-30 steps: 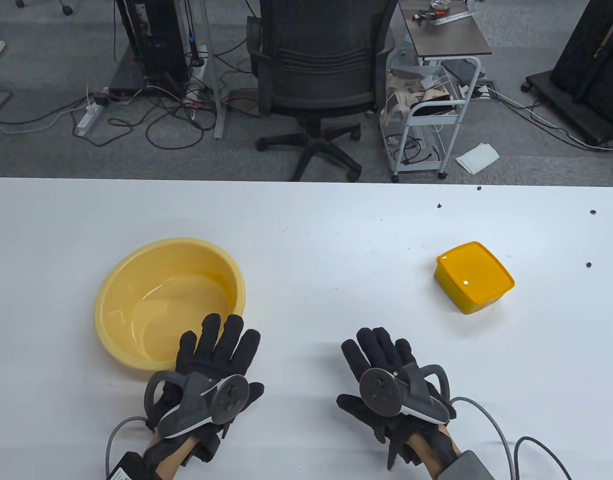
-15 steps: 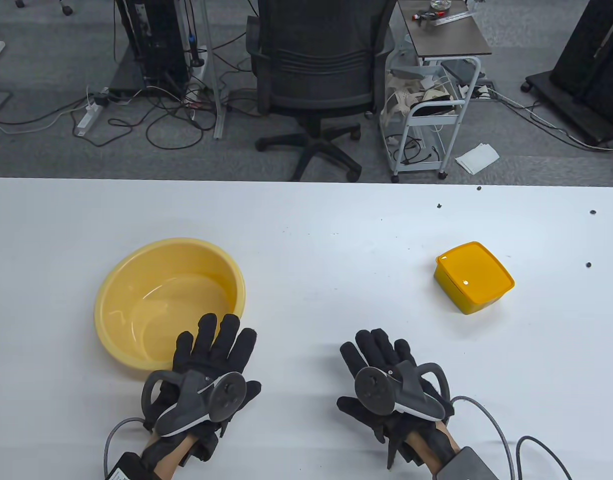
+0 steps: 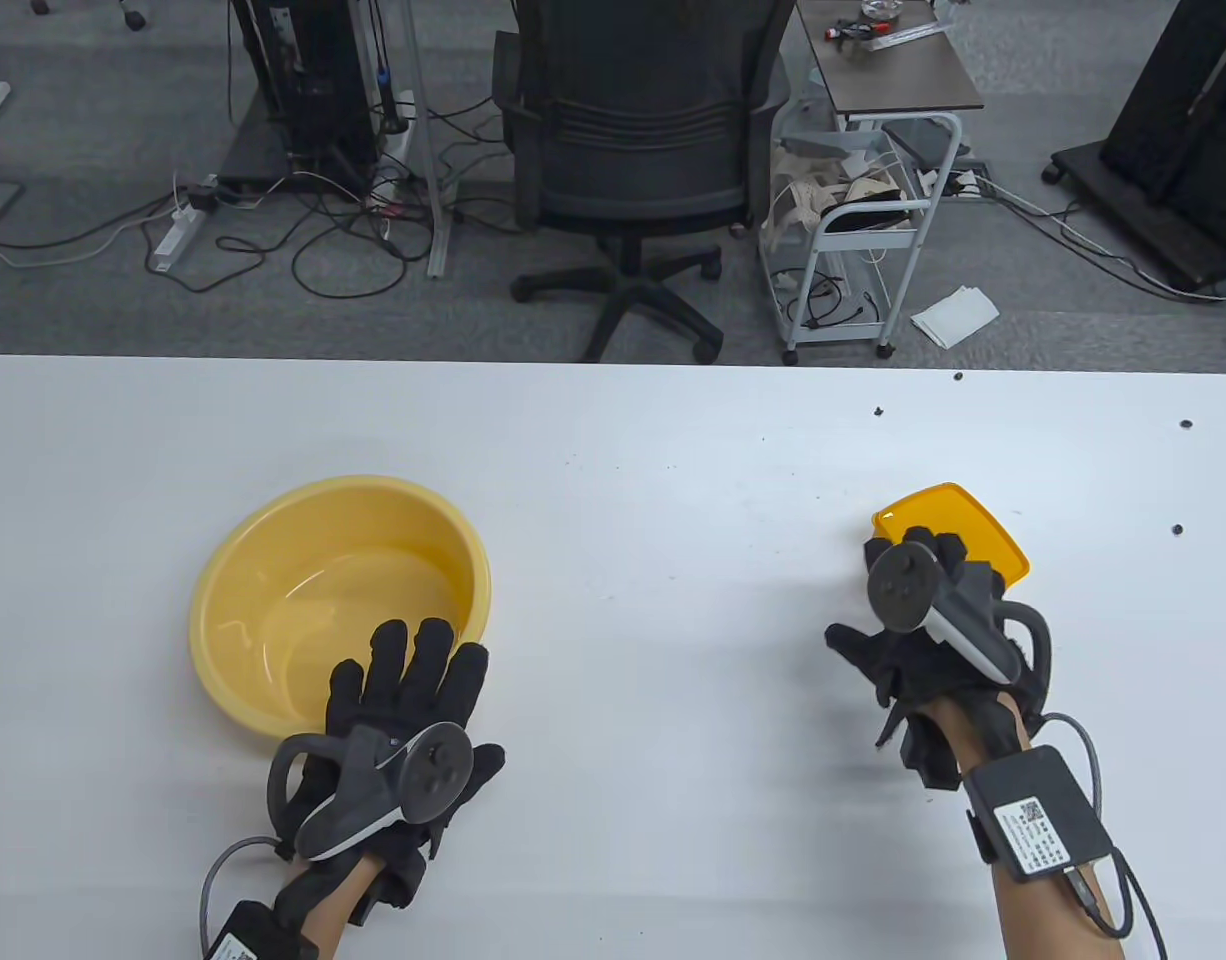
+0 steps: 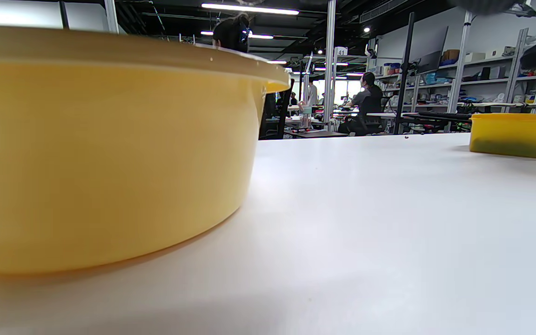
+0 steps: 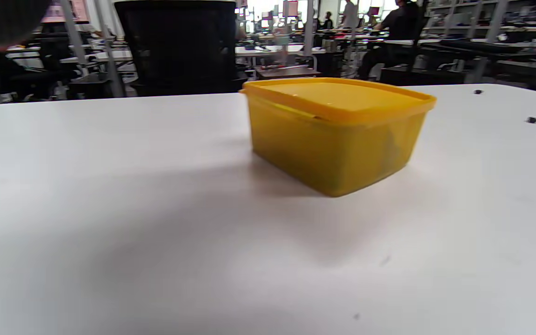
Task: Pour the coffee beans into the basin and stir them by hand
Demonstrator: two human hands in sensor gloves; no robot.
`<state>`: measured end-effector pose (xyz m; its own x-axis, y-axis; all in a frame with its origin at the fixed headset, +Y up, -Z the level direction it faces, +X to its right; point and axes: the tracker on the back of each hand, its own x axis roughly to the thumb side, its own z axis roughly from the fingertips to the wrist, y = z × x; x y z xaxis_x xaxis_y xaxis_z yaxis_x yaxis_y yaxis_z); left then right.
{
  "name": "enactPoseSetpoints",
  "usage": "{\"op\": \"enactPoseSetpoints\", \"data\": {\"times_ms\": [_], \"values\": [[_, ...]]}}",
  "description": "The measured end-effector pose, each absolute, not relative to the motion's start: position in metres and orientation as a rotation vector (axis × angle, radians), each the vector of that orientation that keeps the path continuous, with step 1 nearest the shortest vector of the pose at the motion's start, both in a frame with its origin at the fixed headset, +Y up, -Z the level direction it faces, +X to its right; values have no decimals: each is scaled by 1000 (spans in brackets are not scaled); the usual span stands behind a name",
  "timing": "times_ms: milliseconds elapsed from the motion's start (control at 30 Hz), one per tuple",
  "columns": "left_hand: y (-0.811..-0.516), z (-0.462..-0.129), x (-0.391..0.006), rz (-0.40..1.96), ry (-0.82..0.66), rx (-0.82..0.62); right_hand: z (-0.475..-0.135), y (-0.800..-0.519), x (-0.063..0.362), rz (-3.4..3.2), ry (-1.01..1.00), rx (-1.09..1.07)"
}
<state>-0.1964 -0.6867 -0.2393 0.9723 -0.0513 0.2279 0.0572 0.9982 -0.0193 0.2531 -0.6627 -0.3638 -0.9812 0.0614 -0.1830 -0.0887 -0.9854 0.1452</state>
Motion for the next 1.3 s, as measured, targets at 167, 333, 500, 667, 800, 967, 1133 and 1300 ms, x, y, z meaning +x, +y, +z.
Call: {"op": "enactPoseSetpoints", "data": {"times_ms": [167, 333, 500, 667, 800, 967, 1133, 1300], "values": [[-687, -240, -198, -54, -219, -32, -395, -669, 290, 2999, 269, -493], [-687, -239, -198, -60, -214, -42, -420, -696, 313, 2948, 359, -567], [-685, -237, -195, -67, -225, -37, -435, -723, 324, 2965, 462, -600], [-686, -236, -192, -78, -240, -45, -442, -725, 324, 2970, 363, -640], [-686, -234, -191, -85, -241, -41, -442, -726, 326, 2973, 211, -586], [-684, -234, -191, -78, -247, -39, -436, -720, 320, 2948, 128, -433], [-684, -233, -189, -79, -262, -44, -420, -700, 290, 2963, 100, -148], [-683, -230, -183, -78, -296, -38, -390, -683, 240, 2903, 40, 267]]}}
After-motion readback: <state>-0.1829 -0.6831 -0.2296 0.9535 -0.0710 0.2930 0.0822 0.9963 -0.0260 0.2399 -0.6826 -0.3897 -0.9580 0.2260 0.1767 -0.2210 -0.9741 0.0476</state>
